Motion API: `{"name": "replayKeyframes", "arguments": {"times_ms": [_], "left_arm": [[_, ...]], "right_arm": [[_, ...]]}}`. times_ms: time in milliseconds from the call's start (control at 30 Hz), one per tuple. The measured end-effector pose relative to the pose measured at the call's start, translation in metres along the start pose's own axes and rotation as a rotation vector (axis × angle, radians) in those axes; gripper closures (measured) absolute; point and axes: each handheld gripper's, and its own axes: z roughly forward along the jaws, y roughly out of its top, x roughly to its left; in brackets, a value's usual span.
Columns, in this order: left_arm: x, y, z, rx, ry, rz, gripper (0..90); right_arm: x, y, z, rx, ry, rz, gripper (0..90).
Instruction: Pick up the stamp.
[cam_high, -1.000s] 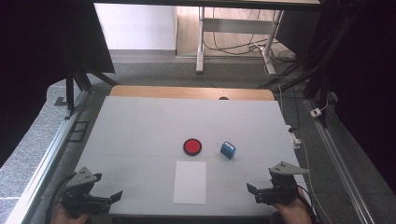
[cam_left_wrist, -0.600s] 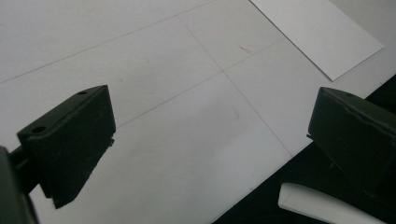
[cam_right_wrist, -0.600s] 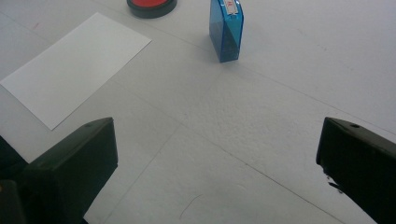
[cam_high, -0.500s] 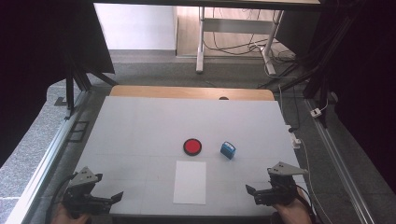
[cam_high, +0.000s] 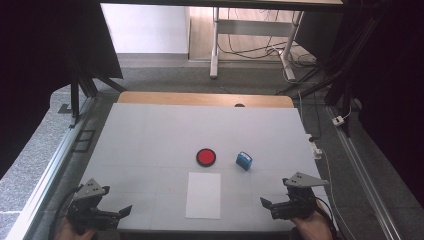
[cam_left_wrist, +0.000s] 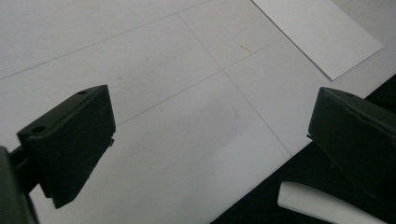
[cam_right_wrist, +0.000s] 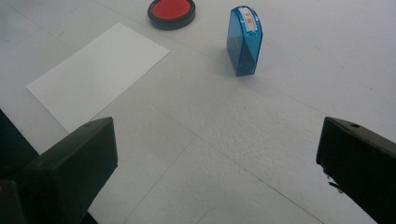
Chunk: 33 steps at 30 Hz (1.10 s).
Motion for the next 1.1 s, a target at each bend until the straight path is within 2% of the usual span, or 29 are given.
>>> {"name": "replayKeyframes", "arguments": {"times_ms": [233, 667, 867, 1067, 1100], "left_arm": [[0.0, 0.0, 0.0, 0.0, -0.002, 0.005, 1.0], [0.001, 0.0, -0.001, -0.005, -0.004, -0.005, 0.2], [0.001, 0.0, -0.001, -0.006, -0.006, -0.006, 0.0], [0.0, 0.0, 0.0, -0.004, -0.004, -0.005, 0.1], [0.0, 0.0, 0.0, -0.003, -0.004, -0.004, 0.1]], "right_arm": [[0.003, 0.004, 0.003, -0.008, 0.009, -0.039, 0.0], [0.004, 0.014, 0.01, -0.046, 0.031, -0.06, 0.0], [0.003, 0.017, 0.015, -0.057, 0.046, -0.04, 0.0], [0.004, 0.02, 0.019, -0.057, 0.038, -0.039, 0.0], [0.003, 0.022, 0.021, -0.048, 0.052, -0.017, 0.0]]}}
